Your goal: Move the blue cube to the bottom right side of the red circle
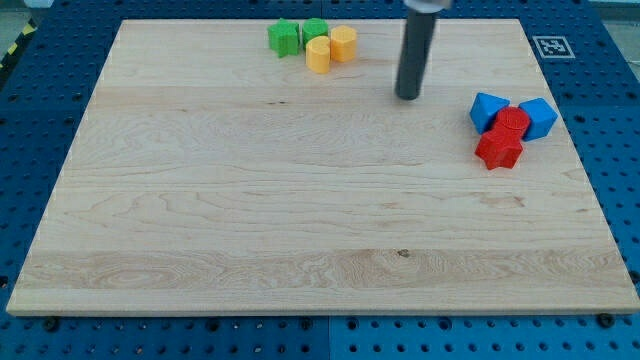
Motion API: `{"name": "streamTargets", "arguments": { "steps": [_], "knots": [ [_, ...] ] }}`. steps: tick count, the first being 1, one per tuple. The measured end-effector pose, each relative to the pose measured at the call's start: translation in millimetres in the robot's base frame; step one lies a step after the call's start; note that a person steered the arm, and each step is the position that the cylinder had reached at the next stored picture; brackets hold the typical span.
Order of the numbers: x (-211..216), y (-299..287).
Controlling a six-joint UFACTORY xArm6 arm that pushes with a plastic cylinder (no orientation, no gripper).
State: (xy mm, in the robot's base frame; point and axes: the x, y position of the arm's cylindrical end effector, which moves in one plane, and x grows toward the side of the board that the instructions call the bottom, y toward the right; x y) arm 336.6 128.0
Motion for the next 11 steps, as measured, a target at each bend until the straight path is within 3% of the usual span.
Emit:
{"name": "streamTargets", "arguments": {
  "steps": [2,5,6,8,11],
  "knots": [
    [-15.4,114.1],
    [53.3,122.0],
    [65.0,152.0],
    [66.0,195.7],
    [76.3,177.5]
  ]
}}
